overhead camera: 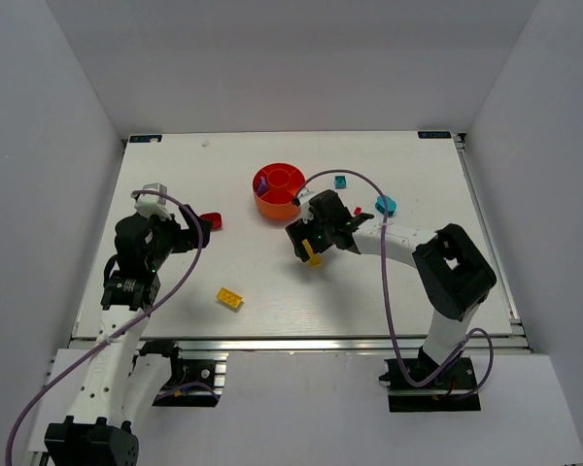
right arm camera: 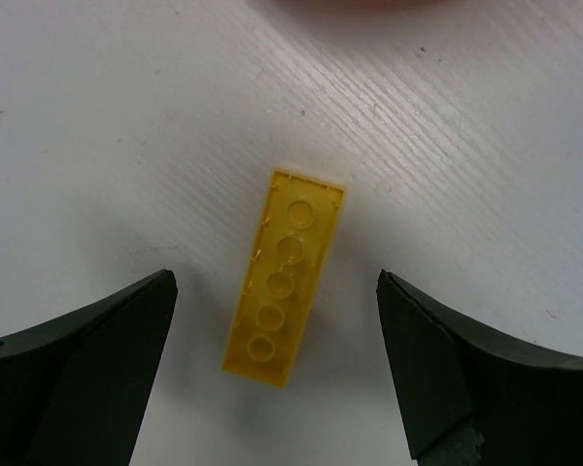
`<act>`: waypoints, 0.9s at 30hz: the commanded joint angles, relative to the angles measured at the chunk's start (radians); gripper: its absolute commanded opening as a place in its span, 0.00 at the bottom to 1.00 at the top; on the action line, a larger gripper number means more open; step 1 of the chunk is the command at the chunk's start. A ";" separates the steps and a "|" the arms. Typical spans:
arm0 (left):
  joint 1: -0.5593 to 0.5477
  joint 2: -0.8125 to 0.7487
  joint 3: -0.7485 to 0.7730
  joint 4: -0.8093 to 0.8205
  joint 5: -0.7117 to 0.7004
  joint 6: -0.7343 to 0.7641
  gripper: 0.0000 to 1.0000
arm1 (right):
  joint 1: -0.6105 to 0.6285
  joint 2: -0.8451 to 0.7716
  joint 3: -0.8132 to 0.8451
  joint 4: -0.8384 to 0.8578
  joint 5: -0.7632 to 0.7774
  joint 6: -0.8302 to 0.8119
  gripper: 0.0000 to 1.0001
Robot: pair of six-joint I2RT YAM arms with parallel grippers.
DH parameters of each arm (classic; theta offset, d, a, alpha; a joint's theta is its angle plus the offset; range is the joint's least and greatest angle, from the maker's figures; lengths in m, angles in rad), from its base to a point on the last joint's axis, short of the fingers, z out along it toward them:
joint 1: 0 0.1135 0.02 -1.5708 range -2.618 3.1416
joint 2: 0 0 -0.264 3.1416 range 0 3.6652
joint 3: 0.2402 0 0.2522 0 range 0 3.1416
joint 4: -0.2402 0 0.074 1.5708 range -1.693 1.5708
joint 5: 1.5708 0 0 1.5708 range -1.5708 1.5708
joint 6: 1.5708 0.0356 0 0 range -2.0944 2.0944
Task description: Sort the legos into containers by color
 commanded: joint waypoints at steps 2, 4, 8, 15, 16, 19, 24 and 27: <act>0.006 -0.004 -0.005 0.009 -0.014 0.010 0.98 | 0.008 0.039 0.069 0.045 0.082 0.050 0.89; 0.006 -0.004 -0.005 0.009 -0.011 0.010 0.98 | 0.008 0.066 0.084 0.036 0.113 0.058 0.88; 0.006 -0.001 -0.005 0.009 -0.013 0.008 0.98 | 0.006 0.107 0.098 0.022 0.113 0.070 0.85; 0.006 -0.002 -0.008 0.009 -0.013 0.008 0.98 | 0.009 0.141 0.110 0.013 0.093 0.075 0.75; 0.006 -0.004 -0.008 0.010 -0.013 0.008 0.98 | 0.008 0.142 0.110 0.010 0.090 0.074 0.70; 0.006 -0.005 -0.008 0.010 -0.016 0.008 0.98 | 0.008 0.144 0.103 0.007 0.093 0.070 0.64; 0.006 -0.005 -0.006 0.010 -0.016 0.008 0.98 | 0.009 0.148 0.086 -0.019 0.111 0.063 0.56; 0.006 -0.009 -0.008 0.010 -0.014 0.007 0.98 | 0.006 0.145 0.074 -0.030 0.102 0.049 0.48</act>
